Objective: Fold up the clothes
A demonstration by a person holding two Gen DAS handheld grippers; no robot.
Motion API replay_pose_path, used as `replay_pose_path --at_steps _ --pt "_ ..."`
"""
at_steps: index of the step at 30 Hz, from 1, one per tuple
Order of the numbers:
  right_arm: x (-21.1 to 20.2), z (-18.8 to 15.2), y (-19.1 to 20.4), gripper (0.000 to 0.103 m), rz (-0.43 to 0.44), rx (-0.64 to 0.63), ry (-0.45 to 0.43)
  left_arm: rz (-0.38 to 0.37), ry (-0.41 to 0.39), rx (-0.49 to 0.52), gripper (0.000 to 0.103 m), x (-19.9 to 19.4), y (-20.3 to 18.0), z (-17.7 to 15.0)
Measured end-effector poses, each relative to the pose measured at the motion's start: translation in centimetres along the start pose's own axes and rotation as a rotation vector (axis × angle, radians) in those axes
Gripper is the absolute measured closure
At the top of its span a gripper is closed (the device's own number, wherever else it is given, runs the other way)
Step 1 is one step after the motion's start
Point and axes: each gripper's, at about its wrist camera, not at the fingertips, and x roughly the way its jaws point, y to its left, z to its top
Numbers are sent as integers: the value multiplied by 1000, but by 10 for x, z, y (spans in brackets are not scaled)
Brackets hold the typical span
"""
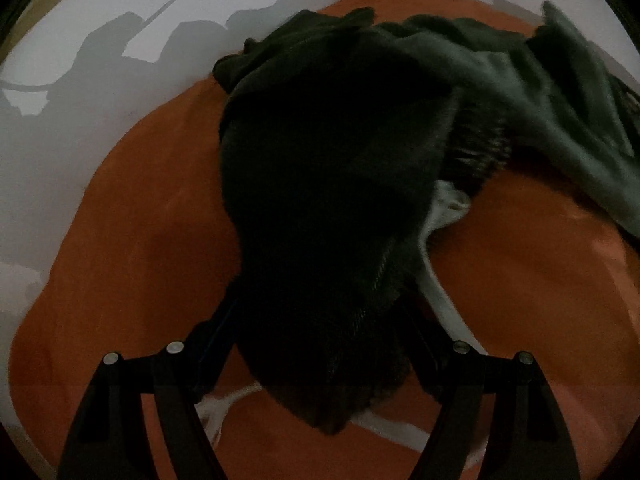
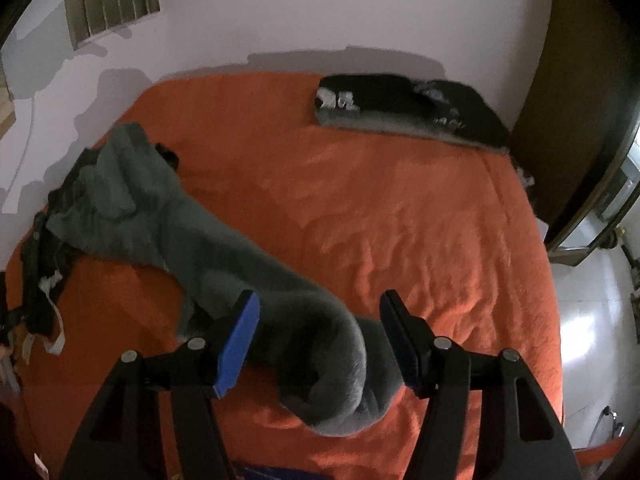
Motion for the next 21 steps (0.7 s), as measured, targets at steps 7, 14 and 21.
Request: replay_pose_path --at_steps 7,14,21 --pt "6 -3 13 41 11 2 -3 61 4 -144 85 4 61 12" --pt "12 -8 31 41 51 3 21 -25 57 -291 91 9 142 15" --pt "14 -6 45 41 53 11 18 90 -1 -351 95 -6 201 37"
